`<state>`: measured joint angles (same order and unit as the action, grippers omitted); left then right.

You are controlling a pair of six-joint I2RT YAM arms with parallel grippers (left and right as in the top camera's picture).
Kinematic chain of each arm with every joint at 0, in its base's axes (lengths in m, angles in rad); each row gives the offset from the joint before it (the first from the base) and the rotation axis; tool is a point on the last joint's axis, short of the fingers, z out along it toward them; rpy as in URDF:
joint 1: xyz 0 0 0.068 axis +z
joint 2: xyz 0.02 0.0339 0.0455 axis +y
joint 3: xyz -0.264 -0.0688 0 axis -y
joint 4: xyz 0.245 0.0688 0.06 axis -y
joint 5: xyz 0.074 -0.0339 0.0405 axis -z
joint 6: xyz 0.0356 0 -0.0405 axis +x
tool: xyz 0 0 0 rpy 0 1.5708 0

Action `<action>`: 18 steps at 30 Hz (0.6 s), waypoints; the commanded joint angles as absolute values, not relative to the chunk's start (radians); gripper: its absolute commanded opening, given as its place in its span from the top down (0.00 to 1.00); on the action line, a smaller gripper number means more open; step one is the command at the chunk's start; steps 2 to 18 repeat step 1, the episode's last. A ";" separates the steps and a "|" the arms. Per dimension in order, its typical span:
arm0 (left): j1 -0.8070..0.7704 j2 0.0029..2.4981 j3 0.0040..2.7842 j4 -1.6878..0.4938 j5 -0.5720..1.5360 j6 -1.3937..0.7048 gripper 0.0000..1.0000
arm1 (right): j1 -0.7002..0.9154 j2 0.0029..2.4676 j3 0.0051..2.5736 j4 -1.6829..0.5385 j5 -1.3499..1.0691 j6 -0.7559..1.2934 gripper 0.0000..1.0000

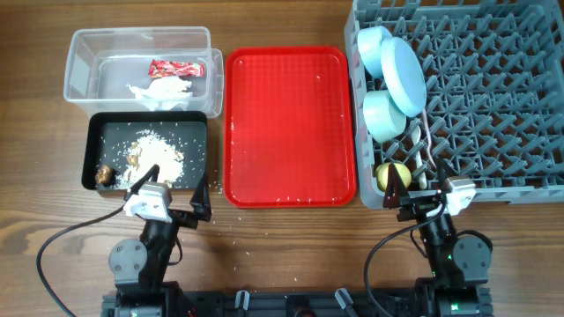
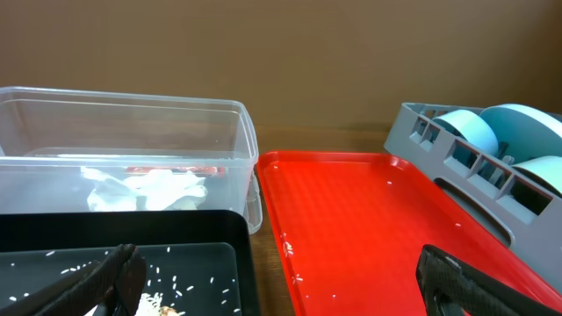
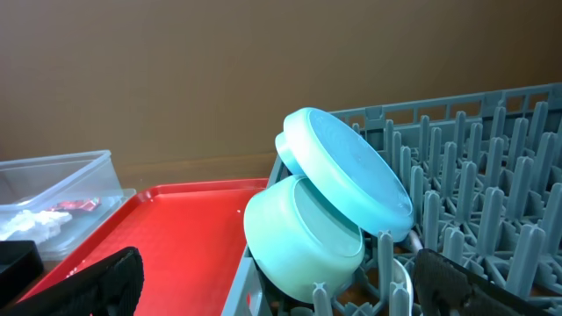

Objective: Sort waste into correct bins and load items into the dishwasher rack

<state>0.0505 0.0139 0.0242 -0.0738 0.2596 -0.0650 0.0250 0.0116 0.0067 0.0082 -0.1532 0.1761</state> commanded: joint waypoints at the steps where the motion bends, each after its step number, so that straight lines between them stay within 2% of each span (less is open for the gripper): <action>1: 0.054 0.003 0.014 -0.070 0.250 -0.059 0.00 | 0.021 0.005 0.005 0.014 -0.162 0.186 0.00; 18: 0.054 0.003 0.014 -0.070 0.250 -0.059 0.00 | 0.021 0.005 0.005 0.014 -0.162 0.186 0.00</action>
